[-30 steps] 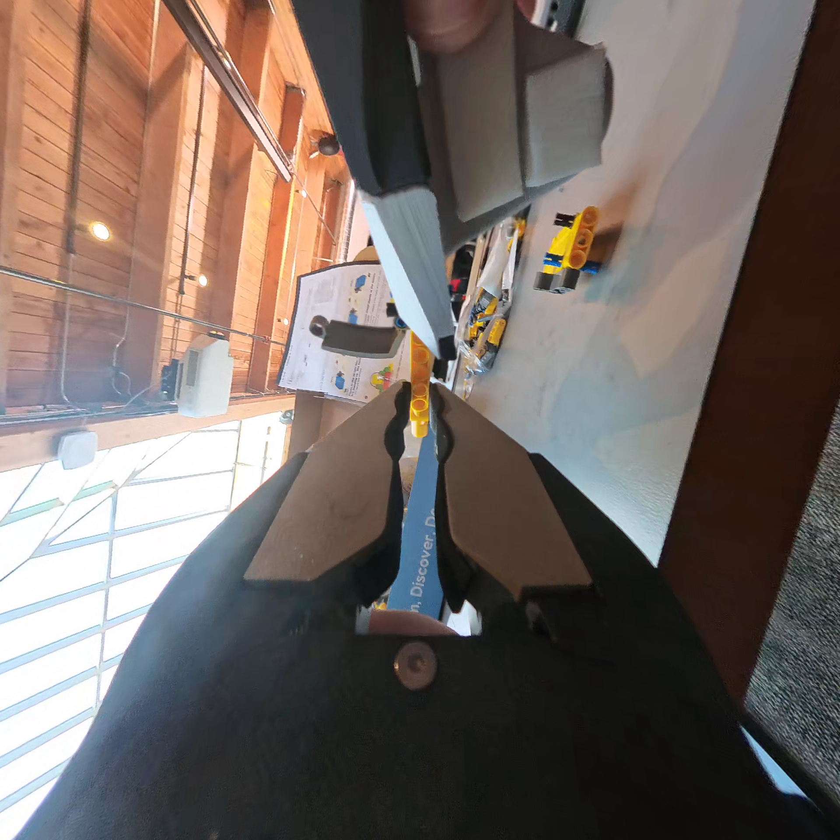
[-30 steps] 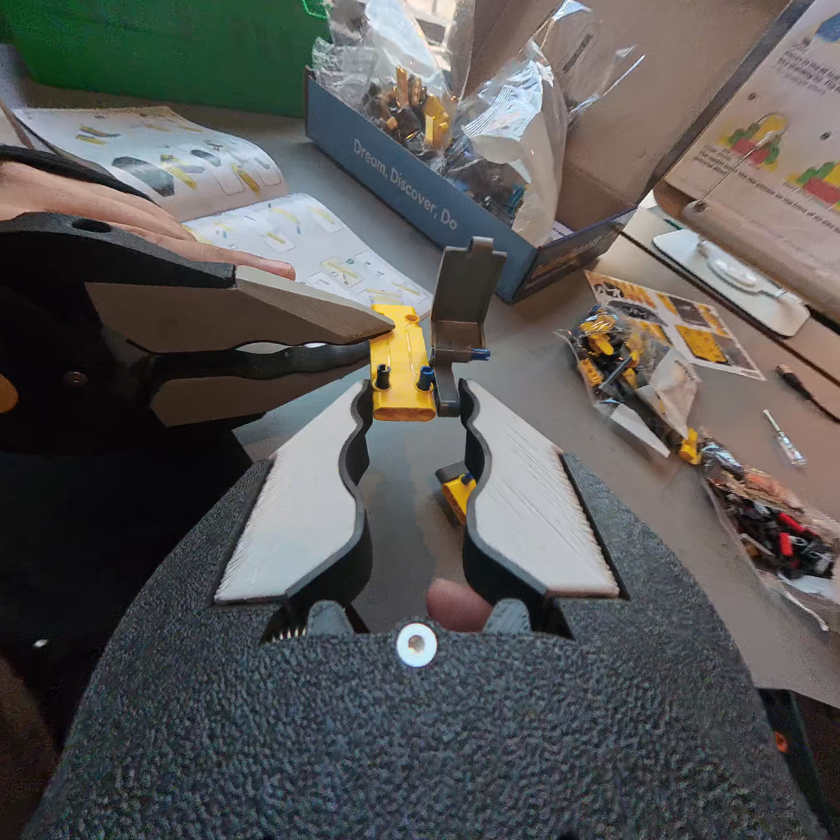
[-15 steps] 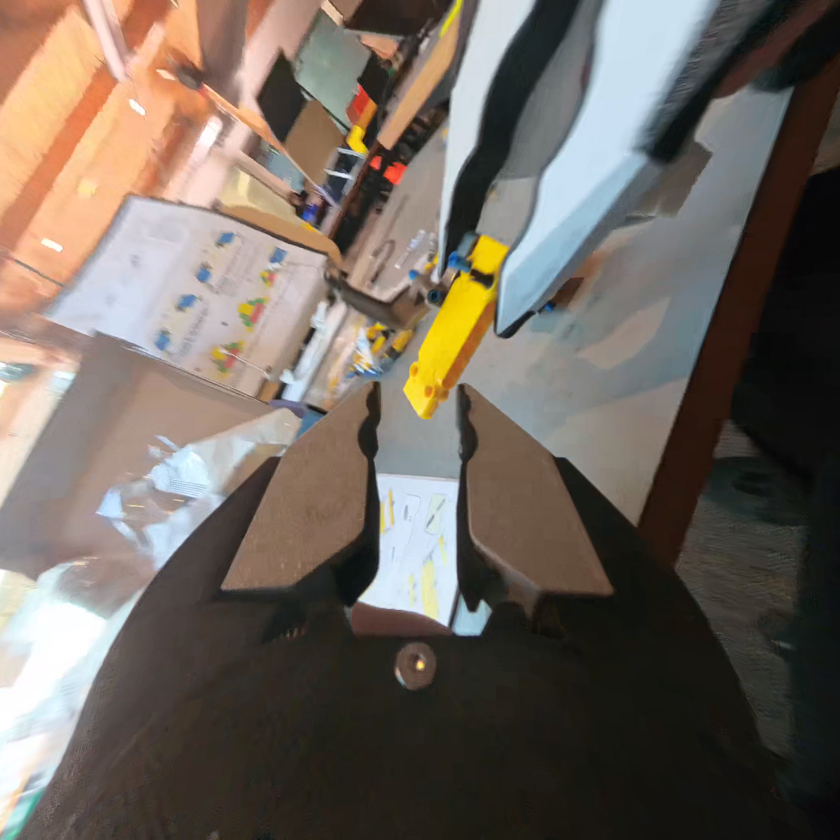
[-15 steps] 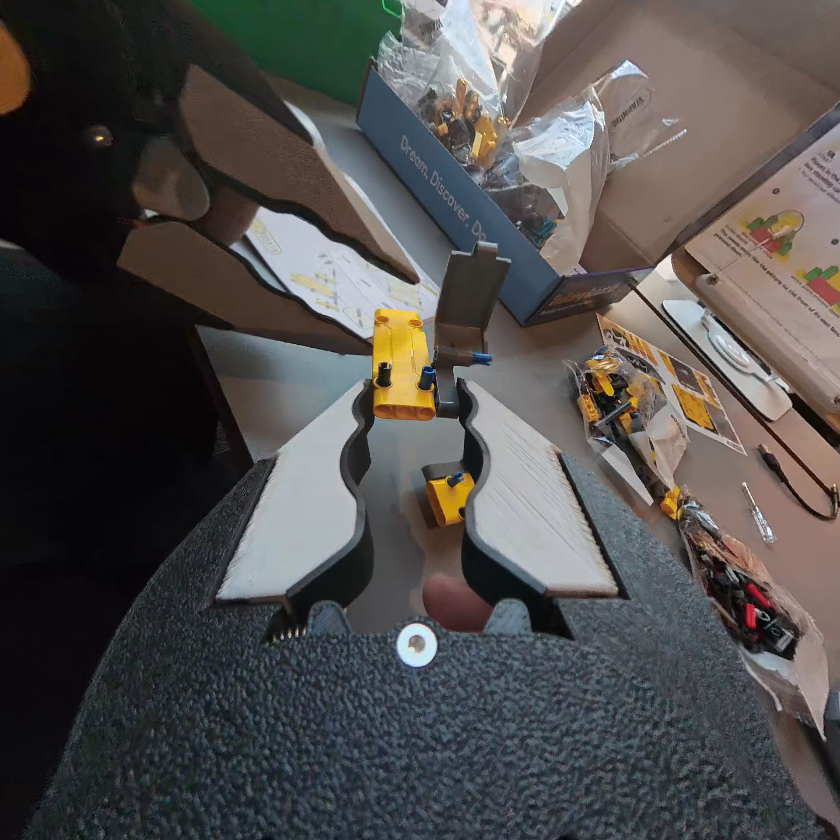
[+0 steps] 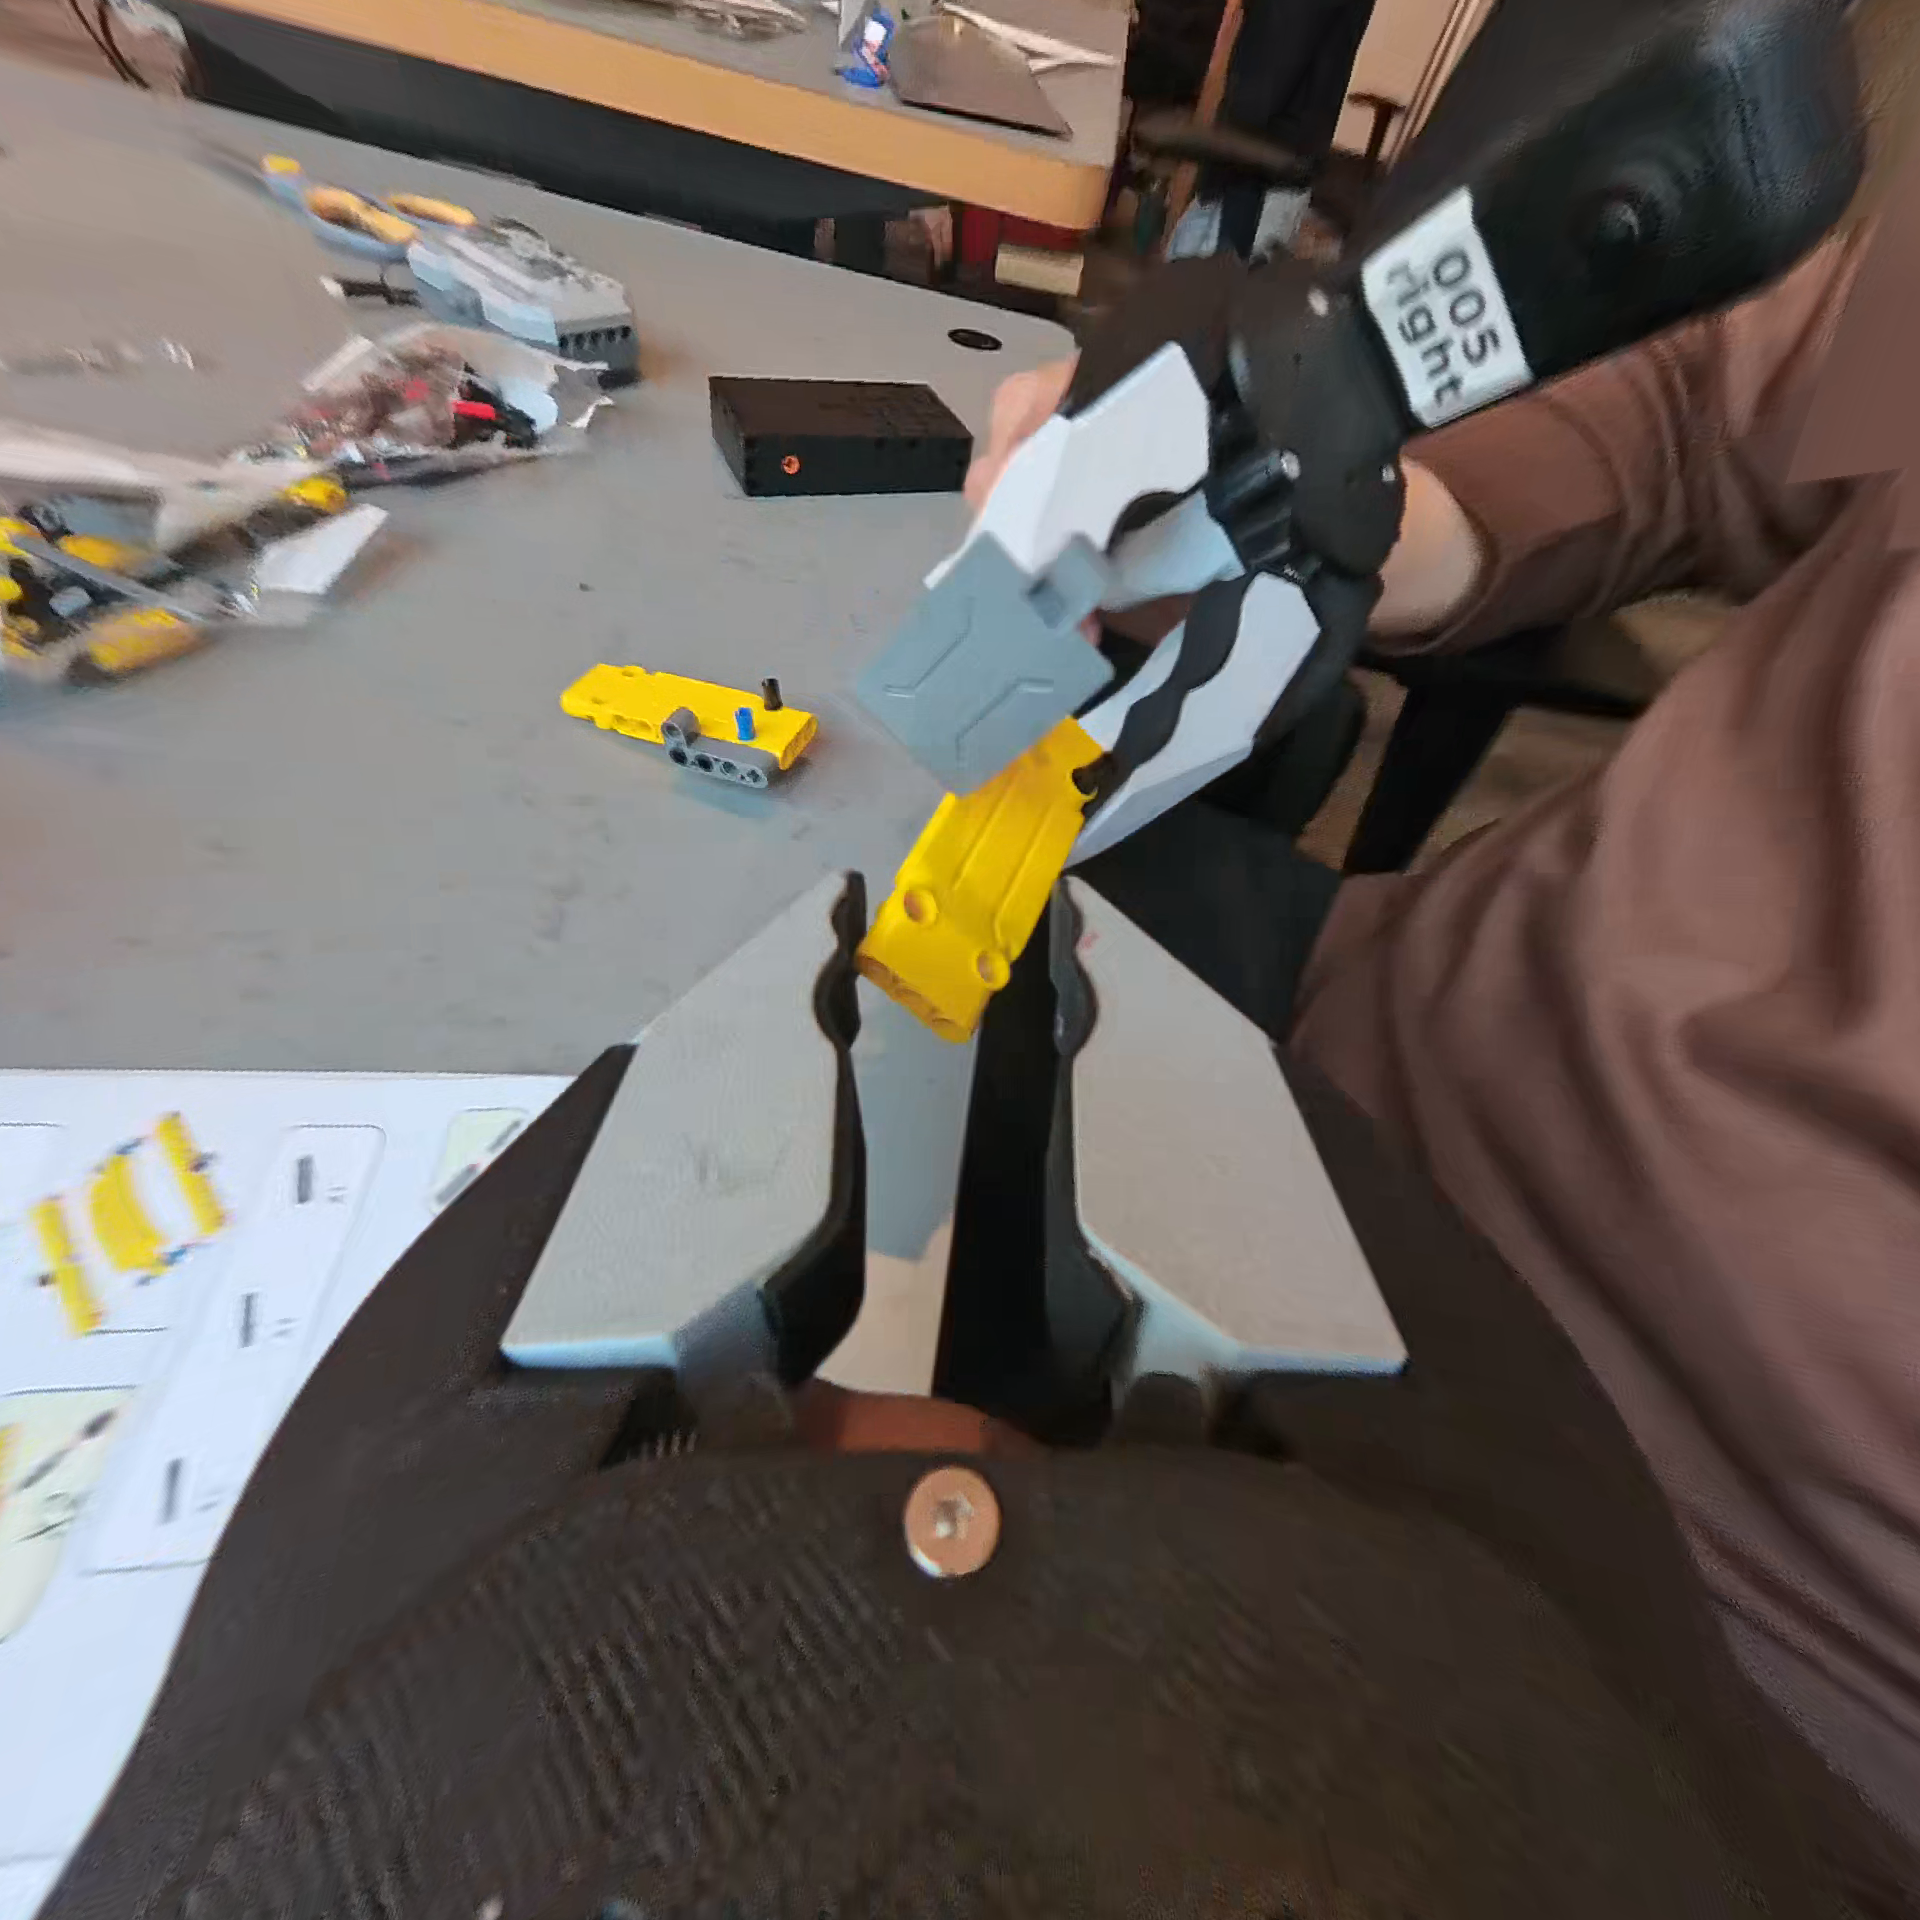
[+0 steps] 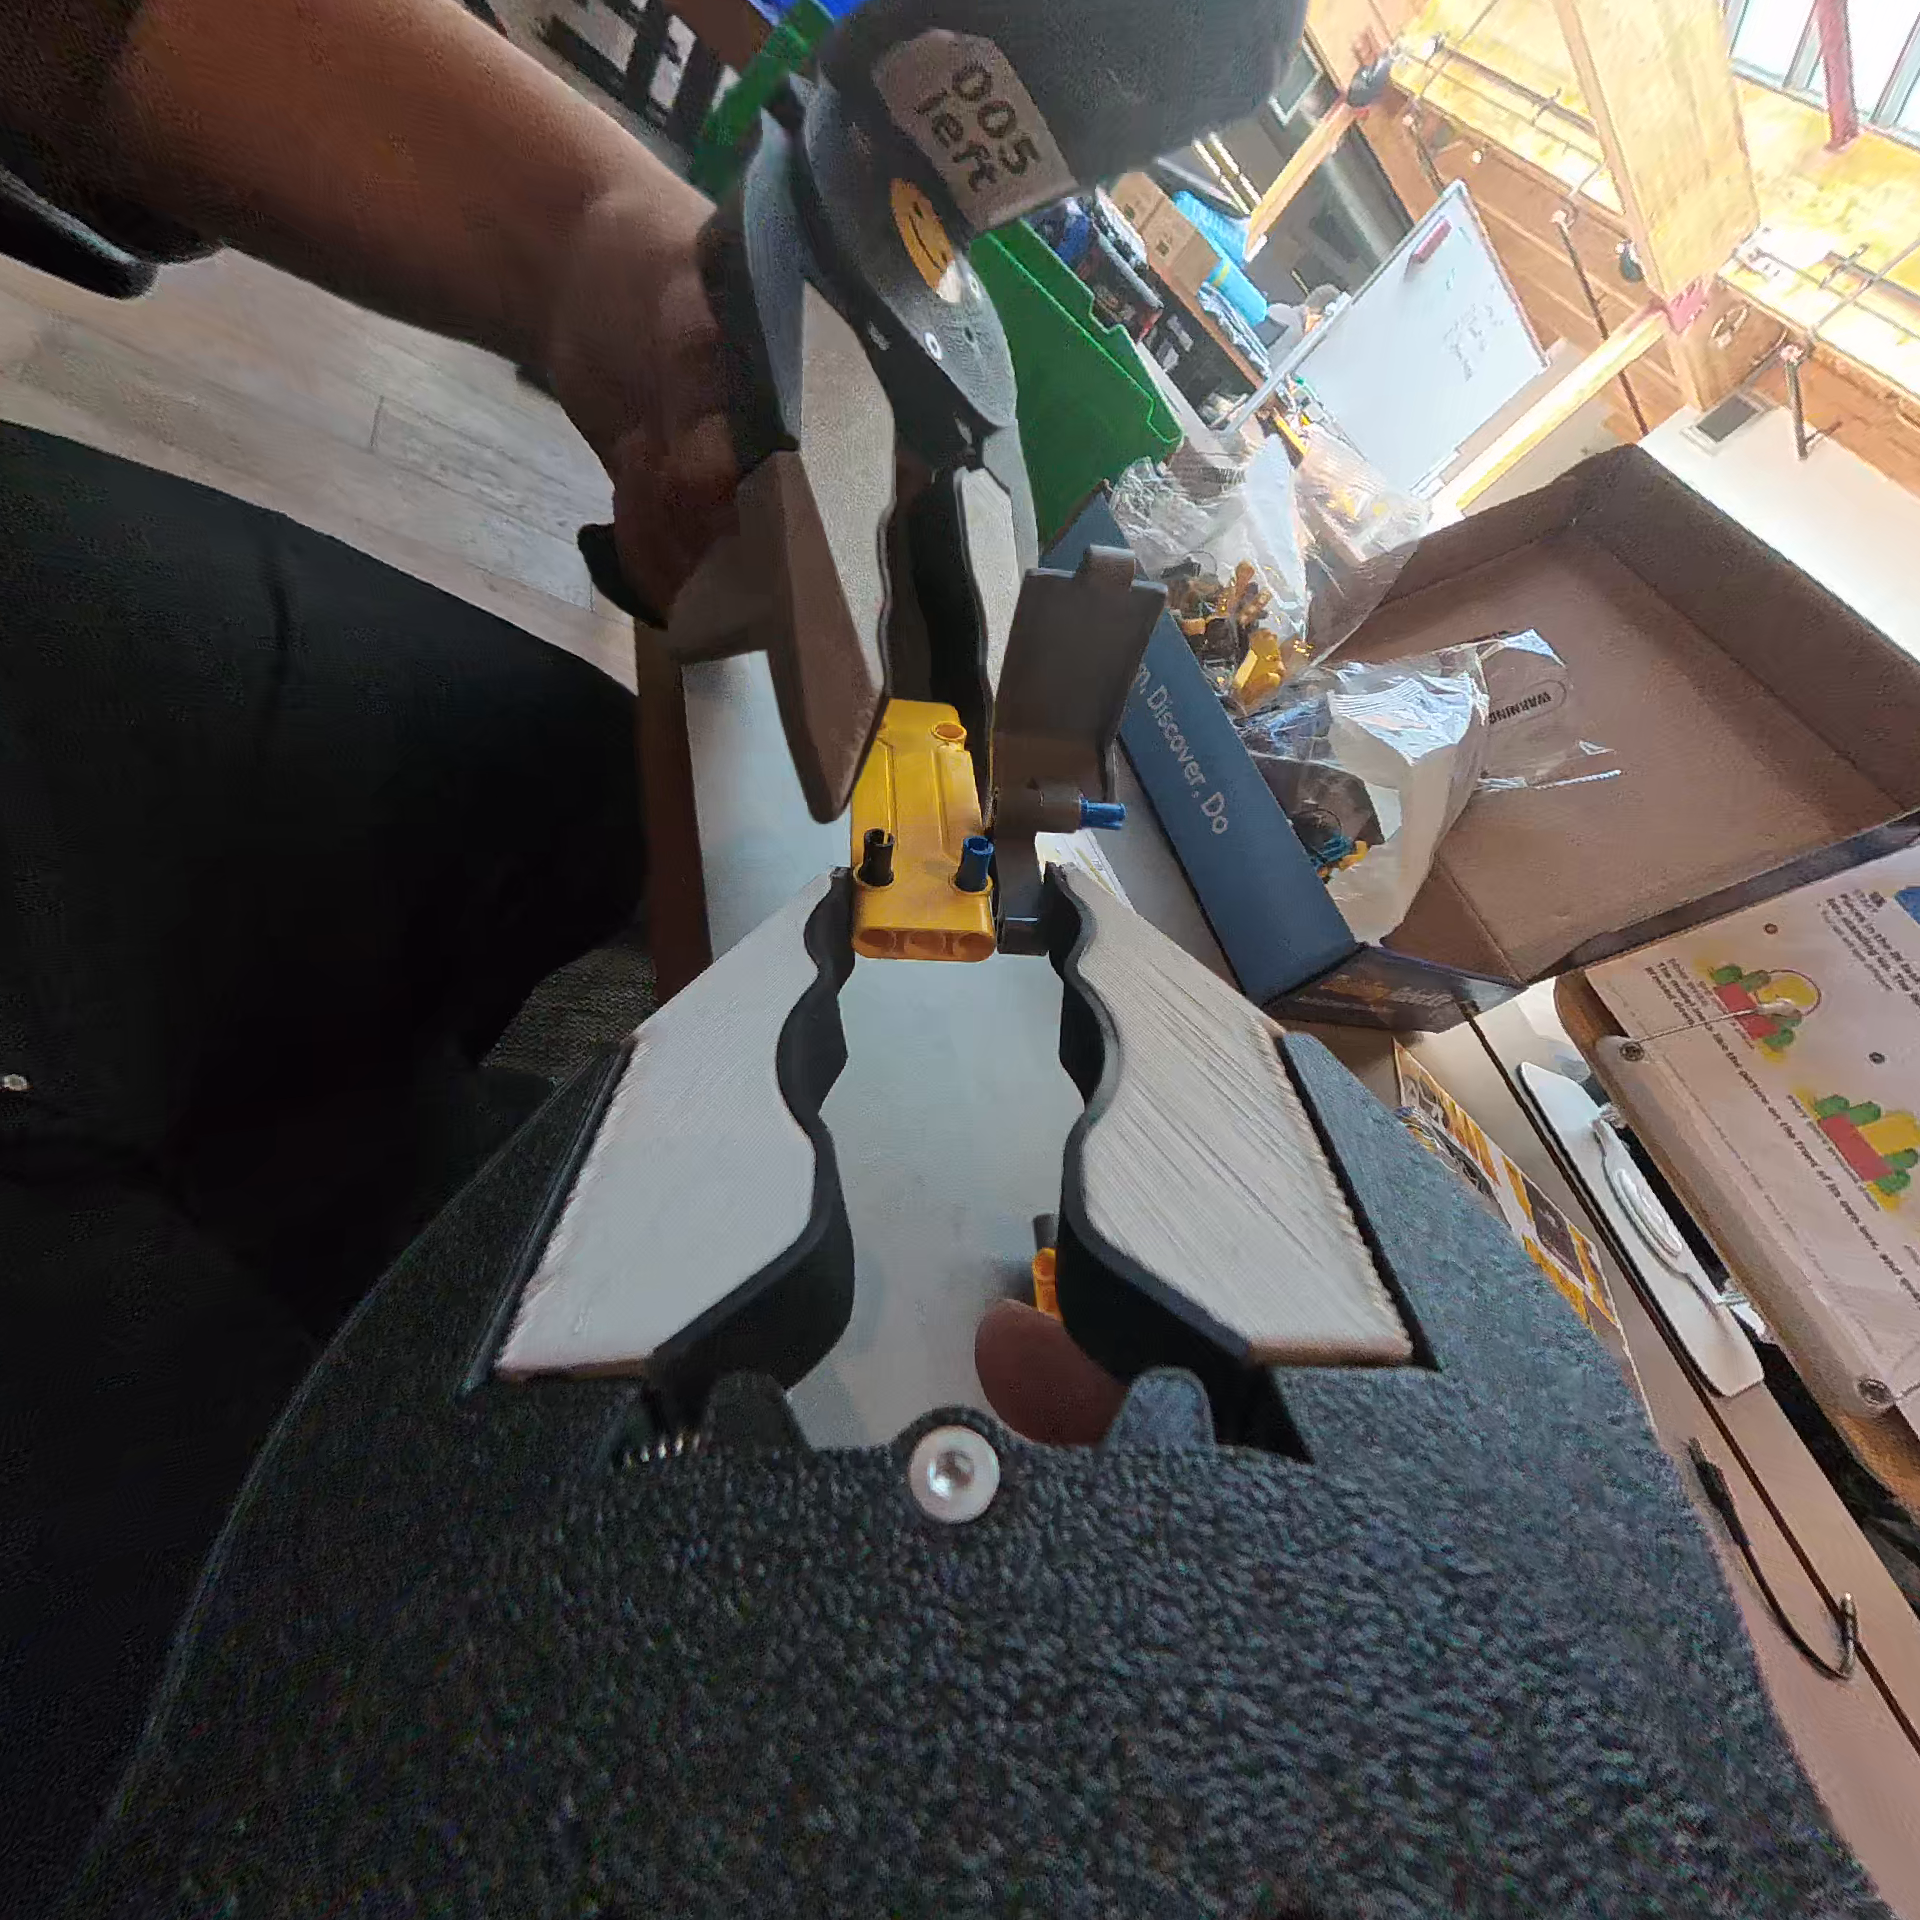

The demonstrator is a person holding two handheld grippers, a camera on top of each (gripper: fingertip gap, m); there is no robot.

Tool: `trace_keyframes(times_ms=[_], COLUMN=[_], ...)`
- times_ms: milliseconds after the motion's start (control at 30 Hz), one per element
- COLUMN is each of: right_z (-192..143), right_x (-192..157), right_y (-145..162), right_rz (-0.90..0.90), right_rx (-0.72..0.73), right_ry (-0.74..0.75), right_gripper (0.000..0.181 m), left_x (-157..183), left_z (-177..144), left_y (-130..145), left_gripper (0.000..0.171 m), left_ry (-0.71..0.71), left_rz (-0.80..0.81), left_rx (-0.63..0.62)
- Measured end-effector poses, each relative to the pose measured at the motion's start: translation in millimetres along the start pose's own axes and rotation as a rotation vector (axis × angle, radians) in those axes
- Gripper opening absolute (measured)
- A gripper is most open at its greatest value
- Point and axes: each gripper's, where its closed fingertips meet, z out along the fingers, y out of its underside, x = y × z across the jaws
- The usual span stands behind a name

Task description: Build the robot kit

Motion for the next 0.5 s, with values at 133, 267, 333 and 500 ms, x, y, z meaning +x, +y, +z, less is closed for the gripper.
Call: trace_keyframes(times_ms=[133,267,333,500], right_z=[2,1,0,-2], right_x=[0,2,0,1], right_y=[6,5,2,1], right_rz=[-0.028,-0.079,-0.068,-0.046], right_rx=[-0.048,-0.040,-0.024,-0.012], right_ry=[0.022,0.058,0.044,0.015], right_gripper=[0.039,0.043,0.042,0.042], left_x=[0,6,9,11], left_z=[3,5,3,4], left_y=[7,8,7,4], left_gripper=[0.027,0.019,0.019,0.020], left_ry=[0.037,0.103,0.144,0.176], left_rz=[-0.097,-0.176,-0.211,-0.261], left_rx=[-0.043,-0.041,-0.034,-0.011])
